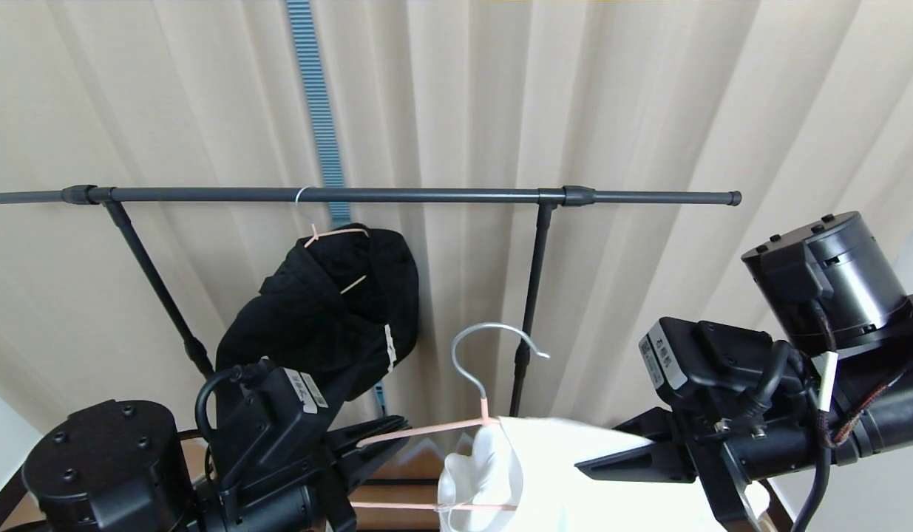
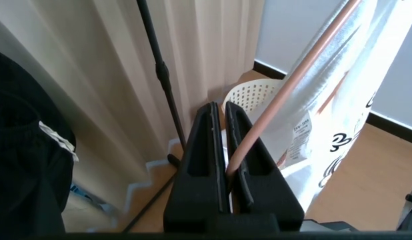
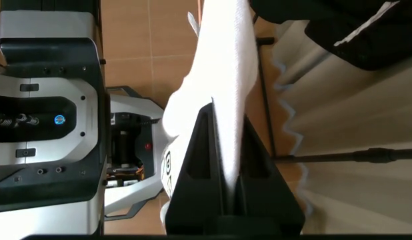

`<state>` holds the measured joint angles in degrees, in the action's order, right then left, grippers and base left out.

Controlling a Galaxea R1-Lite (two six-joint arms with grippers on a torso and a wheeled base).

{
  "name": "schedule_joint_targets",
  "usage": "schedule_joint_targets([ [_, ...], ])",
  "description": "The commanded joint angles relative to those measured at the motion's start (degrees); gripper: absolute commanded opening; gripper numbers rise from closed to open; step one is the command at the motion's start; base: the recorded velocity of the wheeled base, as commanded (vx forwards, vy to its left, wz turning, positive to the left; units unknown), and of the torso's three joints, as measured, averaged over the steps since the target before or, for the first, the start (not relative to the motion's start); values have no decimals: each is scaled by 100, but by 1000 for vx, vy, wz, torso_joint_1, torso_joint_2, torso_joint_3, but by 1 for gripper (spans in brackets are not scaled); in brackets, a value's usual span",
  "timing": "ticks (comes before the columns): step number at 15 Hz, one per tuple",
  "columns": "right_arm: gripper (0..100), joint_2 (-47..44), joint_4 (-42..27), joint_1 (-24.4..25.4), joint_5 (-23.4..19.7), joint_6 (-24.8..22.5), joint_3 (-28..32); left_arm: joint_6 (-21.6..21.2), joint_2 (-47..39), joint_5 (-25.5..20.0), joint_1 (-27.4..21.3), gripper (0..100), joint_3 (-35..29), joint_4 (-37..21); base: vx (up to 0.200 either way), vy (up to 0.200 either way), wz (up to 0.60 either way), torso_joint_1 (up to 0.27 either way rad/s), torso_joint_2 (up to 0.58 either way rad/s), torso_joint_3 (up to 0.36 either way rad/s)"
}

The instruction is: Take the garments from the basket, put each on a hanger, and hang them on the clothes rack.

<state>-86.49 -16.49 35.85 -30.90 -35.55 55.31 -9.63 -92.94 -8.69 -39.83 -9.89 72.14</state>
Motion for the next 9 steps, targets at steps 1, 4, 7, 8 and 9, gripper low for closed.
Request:
schedule_joint_targets([
  [1, 0, 124, 6, 1, -3, -5, -3, 5, -22, 8, 1, 100, 39, 151, 0, 0, 0, 0, 0, 0],
  [4, 0, 238, -29, 1, 14, -5, -11, 23, 4, 8, 28, 100, 312, 546, 0, 0, 0, 0, 0, 0],
  [7, 0, 317, -29, -26, 49, -14, -38, 242, 57, 8, 168, 100, 743, 1583, 0, 0, 0, 0, 0, 0],
  [8, 0, 317, -29, -43, 93, -5, -38, 427, 118, 17, 186, 100, 822, 1786, 0, 0, 0, 0, 0, 0],
  [9, 0, 326, -12, -78, 199, -5, -38, 532, 180, 69, 318, 100, 830, 1786, 0, 0, 0, 0, 0, 0],
])
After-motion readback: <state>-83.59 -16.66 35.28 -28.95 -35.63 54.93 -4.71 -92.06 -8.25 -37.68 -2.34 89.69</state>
